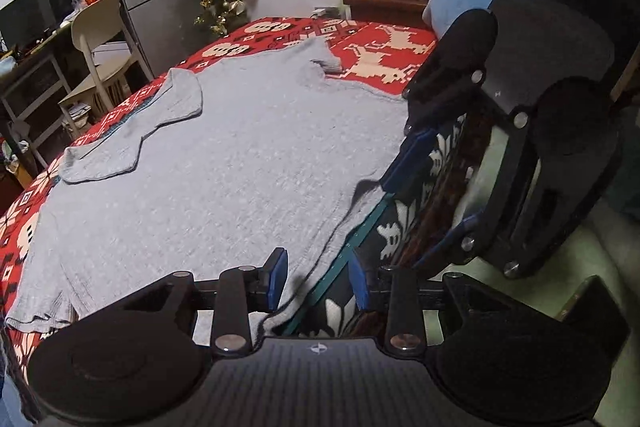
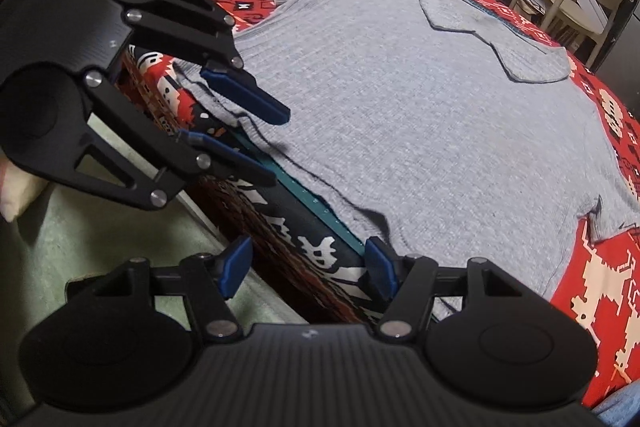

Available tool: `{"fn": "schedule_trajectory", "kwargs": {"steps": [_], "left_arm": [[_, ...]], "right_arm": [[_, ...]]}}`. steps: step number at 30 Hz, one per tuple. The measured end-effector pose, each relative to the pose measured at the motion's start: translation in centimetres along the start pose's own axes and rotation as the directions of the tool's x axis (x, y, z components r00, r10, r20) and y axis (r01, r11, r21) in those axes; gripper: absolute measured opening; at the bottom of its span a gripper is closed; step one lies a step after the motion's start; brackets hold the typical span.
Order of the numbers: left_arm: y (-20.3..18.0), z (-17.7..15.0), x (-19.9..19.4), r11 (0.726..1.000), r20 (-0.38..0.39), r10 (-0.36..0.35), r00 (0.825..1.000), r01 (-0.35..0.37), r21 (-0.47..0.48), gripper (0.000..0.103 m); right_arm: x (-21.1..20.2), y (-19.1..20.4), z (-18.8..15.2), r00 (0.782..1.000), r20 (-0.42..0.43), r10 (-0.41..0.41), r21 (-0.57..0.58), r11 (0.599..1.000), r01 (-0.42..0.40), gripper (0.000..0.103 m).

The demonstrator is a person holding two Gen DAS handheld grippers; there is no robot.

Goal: Fold clothes
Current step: 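Place both open tools side by side at the shirt hem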

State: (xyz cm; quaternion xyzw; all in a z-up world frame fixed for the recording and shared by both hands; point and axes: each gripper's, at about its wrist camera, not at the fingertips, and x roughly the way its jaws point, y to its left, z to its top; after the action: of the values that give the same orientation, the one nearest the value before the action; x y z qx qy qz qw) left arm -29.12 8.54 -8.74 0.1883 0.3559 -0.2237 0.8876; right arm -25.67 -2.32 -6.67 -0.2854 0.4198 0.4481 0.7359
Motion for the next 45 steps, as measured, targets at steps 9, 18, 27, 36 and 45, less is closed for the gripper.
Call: {"fn": "schedule_trajectory", "kwargs": {"steps": [9,18,27,36,45], "left_arm": [[0.2,-0.8,-0.1,0.997,0.0,0.071,0.998,-0.071,0.024,0.033],[0.0,-1.4,-0.2,0.993,0.009,0.093,0.996,-0.094,0.066,0.033],[0.0,-1.4,0.5,0.99,0.006,0.113,0.994,-0.113,0.087,0.029],[-0.4,-1.5,0.9,0.986,0.002,0.123,0.992,-0.123,0.114,0.028],[-0.5,-1.3,1.0,0.984,0.003,0.127,0.992,-0.127,0.124,0.028]], "right_arm": [[0.0,0.2,-0.1,0.997,0.006,-0.074,-0.048,0.996,0.075,0.066],[0.0,-0.2,-0.4,0.988,0.041,-0.147,-0.089,0.985,0.15,0.066],[0.7,-1.1,0.3,0.981,0.059,-0.187,-0.072,0.979,0.191,0.052],[1.5,-1.1,0.6,0.977,0.077,-0.201,-0.077,0.975,0.207,0.046],[1.5,-1.0,0.9,0.974,0.084,-0.211,-0.073,0.973,0.217,0.008]]}}
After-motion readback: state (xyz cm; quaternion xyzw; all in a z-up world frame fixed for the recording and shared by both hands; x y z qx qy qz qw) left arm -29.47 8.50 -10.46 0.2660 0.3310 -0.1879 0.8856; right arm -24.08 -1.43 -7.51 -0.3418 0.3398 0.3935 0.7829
